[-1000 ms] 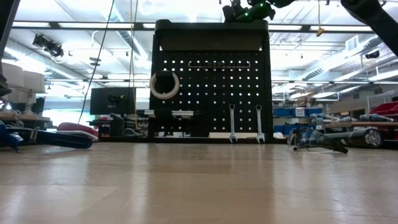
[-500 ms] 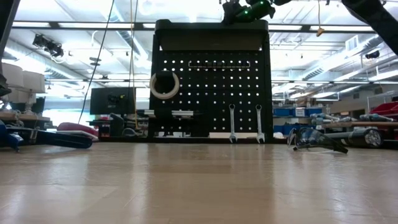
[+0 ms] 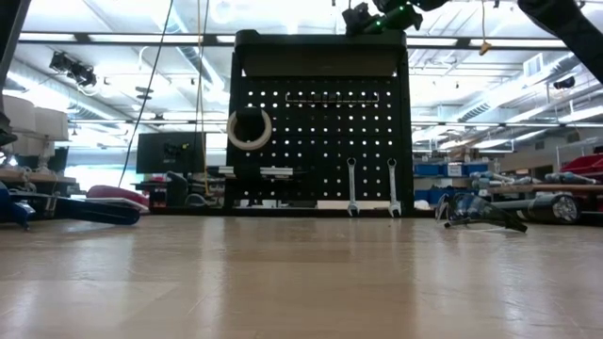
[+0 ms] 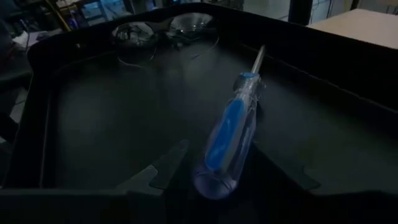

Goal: Hang tools onto peg board
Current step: Remove the blue screwdriver from the black pegboard

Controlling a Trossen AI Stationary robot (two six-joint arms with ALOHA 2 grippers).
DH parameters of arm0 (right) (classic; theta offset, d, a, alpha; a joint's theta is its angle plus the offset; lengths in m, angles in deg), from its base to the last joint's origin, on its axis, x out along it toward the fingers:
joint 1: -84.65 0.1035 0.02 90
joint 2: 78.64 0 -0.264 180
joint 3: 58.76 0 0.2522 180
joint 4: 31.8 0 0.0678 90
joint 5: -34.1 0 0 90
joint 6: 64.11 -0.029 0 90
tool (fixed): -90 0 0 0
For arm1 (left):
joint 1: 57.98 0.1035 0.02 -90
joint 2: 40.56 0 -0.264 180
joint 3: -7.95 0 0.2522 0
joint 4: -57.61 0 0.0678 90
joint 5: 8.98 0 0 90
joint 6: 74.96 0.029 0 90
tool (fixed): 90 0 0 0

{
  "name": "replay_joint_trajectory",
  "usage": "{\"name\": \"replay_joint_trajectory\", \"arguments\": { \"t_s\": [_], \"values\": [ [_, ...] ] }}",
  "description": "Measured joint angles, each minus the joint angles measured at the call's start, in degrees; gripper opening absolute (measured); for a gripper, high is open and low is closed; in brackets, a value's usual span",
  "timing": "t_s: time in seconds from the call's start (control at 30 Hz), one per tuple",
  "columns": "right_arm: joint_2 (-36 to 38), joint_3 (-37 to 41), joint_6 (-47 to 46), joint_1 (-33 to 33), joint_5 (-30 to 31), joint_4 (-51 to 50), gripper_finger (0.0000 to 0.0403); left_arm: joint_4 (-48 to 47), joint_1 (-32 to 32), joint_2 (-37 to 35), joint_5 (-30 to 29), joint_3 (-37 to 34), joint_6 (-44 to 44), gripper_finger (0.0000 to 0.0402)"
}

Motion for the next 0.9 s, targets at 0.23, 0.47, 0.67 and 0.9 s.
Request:
{"name": "replay_joint_trajectory", "arguments": {
  "t_s": [0.23, 0.47, 0.67, 0.9],
  "values": [
    [0.11, -0.01, 1.74, 0.07, 1.59, -0.07, 0.0145, 0.04, -0.02, 0.0, -0.01, 0.0, 0.07, 0.0182],
    [0.11, -0.04, 3.43, 0.09, 2.72, -0.23, 0.0082, 0.04, -0.02, 0.0, -0.01, -0.01, 0.11, 0.0182],
    [0.04, -0.02, 4.8, 0.04, 2.61, 0.62, 0.0025, 0.07, -0.02, 0.0, -0.03, 0.0, 0.16, 0.0182],
    [0.02, 0.09, 2.59, 0.29, -0.01, 2.31, 0.0038, 0.07, -0.02, 0.02, -0.06, -0.01, 0.38, 0.0182]
  ]
}}
